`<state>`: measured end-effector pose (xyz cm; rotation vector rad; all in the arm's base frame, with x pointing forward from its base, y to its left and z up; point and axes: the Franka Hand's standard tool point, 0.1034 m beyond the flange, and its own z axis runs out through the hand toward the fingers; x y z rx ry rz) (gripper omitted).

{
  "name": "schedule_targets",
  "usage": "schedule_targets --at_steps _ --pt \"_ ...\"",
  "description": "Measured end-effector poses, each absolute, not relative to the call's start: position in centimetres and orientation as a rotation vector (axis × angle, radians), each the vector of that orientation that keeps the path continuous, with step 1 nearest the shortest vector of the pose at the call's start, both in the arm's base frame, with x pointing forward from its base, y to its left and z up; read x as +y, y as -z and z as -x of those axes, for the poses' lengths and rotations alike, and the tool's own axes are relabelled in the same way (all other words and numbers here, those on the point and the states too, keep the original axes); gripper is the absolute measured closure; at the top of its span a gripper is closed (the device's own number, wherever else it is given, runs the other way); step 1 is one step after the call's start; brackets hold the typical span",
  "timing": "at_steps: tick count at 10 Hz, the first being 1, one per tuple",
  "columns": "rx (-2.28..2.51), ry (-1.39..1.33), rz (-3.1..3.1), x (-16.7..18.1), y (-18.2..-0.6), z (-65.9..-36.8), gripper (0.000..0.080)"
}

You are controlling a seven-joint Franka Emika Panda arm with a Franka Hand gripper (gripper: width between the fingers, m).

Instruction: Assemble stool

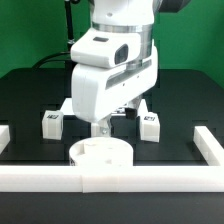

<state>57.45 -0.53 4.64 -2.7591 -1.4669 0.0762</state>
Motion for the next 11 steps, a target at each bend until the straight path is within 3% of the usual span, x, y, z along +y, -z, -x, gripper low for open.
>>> schedule_targets --at_steps 4,9,11 --pt "-1.457 -0.095 2.752 -1.0 -1.9 -58.4 0.0150" --pt "-1.457 -0.098 2.749 -0.9 -1.3 -58.1 0.0150" --pt "-1.457 -0.099 2.749 -0.9 -1.3 -58.1 0.0414"
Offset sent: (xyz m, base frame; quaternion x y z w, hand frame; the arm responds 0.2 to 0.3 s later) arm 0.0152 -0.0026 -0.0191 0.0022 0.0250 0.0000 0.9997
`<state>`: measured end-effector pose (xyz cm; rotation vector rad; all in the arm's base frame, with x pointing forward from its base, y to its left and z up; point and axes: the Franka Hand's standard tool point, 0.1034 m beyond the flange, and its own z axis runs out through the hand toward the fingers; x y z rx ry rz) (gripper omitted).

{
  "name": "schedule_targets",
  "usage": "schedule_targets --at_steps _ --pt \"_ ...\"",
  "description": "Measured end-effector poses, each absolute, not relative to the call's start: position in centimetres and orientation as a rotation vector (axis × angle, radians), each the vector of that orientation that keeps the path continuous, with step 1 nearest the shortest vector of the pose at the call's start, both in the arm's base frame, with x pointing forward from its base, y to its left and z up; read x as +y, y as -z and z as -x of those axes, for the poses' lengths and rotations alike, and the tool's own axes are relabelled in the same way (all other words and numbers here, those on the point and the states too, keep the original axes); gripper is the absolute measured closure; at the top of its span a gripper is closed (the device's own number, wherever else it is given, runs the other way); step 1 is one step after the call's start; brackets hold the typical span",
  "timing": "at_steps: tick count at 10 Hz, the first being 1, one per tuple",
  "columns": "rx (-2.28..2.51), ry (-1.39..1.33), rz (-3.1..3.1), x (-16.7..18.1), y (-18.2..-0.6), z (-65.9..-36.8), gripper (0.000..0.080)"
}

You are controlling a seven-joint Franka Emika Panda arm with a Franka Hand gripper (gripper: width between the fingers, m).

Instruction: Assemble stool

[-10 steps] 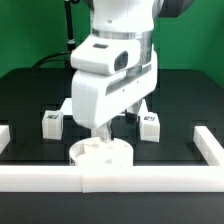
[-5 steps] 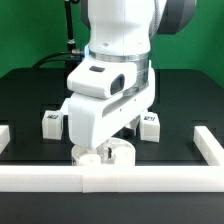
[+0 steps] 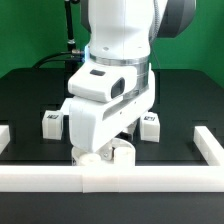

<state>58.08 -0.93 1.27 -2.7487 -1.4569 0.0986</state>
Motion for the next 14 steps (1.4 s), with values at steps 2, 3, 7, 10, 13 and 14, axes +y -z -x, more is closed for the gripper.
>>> schedule_targets --at_steps 2,3,7,10,13,14 --pt "-1.457 -0.099 2.748 -0.9 -1.3 -58.1 0.0614" --pt "-1.457 -0.100 2.748 -0.9 -1.2 -58.0 0.0733" --pt "-1.449 -0.125 2.743 -1.0 -1.2 -57.6 0.0757" --pt "-1.444 -0.126 2.748 -0.7 -1.2 -57.6 0.0757" --pt "-1.474 -0.119 2.718 3.5 -1.2 -57.4 0.0762" --pt "-1.482 -0.113 2.708 5.0 -1.2 -57.4 0.0762"
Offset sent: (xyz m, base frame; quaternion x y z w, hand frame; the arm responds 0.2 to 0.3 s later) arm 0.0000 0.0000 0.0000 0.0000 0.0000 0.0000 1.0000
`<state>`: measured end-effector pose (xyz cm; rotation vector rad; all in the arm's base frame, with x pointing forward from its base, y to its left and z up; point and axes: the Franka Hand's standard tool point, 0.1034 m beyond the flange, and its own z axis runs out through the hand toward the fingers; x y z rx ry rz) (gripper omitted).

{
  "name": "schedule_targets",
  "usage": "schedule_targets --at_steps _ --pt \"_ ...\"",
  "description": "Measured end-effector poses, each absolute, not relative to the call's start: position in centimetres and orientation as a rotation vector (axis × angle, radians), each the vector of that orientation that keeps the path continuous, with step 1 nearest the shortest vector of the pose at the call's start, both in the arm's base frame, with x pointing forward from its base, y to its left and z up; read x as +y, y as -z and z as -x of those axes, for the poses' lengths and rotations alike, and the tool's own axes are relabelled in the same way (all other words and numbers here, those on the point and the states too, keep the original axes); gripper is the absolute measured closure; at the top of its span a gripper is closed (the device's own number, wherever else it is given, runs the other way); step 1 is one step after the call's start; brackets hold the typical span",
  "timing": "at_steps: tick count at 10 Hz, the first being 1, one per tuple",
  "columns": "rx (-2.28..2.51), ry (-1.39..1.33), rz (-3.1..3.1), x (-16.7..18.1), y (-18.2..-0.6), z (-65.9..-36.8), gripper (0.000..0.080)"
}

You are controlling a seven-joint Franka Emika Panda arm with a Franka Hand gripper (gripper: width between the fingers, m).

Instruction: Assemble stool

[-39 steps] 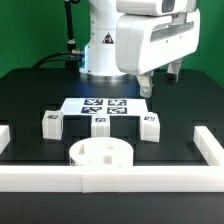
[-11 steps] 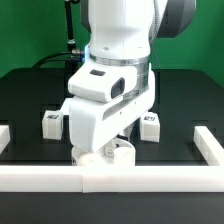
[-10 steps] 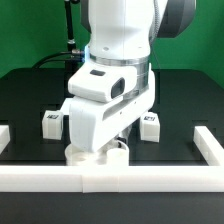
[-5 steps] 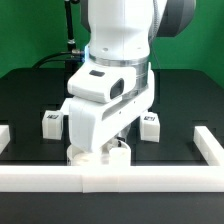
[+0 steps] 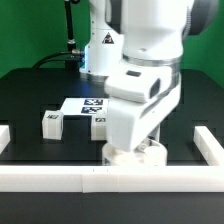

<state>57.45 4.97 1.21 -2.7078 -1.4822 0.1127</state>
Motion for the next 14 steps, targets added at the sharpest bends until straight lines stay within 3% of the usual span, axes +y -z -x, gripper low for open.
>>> schedule_targets --at_steps 5,11,12,13,14 --pt "-1.442 -0.080 2.720 11.0 -1.2 -57.7 0.0762" --pt "-1.440 -0.082 2.723 11.5 -1.8 -57.8 0.0755" --pt "-1.441 -0.087 2.723 11.4 -2.3 -57.8 0.0561" --pt "-1.441 -0.096 2.724 11.3 -2.9 -57.9 0.0561" --pt "-1.438 -0.110 2.726 10.9 -3.7 -57.9 0.0385"
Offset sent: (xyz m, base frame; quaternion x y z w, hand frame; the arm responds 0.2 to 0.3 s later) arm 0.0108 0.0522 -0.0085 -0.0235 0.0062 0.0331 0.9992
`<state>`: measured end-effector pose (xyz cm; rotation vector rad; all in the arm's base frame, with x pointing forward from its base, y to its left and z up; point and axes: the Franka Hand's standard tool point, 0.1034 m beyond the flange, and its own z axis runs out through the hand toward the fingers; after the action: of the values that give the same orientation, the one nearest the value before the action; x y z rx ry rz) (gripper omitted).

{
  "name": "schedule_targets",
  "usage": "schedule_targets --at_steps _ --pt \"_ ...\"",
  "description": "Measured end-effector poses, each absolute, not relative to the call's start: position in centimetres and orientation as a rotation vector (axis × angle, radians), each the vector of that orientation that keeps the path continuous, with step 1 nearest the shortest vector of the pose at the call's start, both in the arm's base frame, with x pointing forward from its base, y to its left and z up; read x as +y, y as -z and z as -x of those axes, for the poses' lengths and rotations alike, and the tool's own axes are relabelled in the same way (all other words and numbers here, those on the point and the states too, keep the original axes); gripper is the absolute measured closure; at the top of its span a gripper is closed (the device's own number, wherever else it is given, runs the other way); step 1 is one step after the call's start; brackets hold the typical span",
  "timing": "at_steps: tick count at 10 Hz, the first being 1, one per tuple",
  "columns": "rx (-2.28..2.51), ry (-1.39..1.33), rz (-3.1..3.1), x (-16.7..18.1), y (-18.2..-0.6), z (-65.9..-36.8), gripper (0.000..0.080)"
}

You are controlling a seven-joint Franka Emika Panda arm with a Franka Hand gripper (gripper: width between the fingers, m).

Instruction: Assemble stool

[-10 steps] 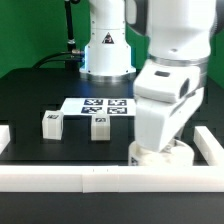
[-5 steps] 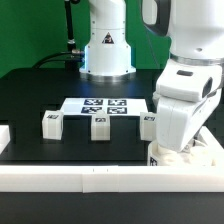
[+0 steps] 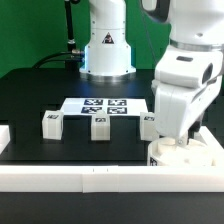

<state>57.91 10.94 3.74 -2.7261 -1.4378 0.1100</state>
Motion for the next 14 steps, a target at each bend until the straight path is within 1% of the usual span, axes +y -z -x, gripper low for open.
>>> schedule_targets --at_steps 1,2,3,4,5,7,11,14 --pt "-1.435 -0.122 2.729 10.6 -4.8 -58.0 0.0211" --pt "-1.433 -0.129 2.733 10.4 -5.7 -58.0 0.0168" --pt "-1.425 -0.131 2.744 9.8 -6.6 -58.2 0.0168" --pt "-1.399 -0.114 2.775 8.3 -7.5 -58.1 0.0153" --pt "-1.353 -0.102 2.812 6.7 -7.2 -57.4 0.0151" --pt "-1.320 -0.138 2.829 5.2 -6.5 -56.2 0.0151" --pt "-1.227 -0.133 2.873 5.0 -6.3 -56.0 0.0151" --pt "-0.554 -0.144 3.086 4.4 -5.9 -55.7 0.0151"
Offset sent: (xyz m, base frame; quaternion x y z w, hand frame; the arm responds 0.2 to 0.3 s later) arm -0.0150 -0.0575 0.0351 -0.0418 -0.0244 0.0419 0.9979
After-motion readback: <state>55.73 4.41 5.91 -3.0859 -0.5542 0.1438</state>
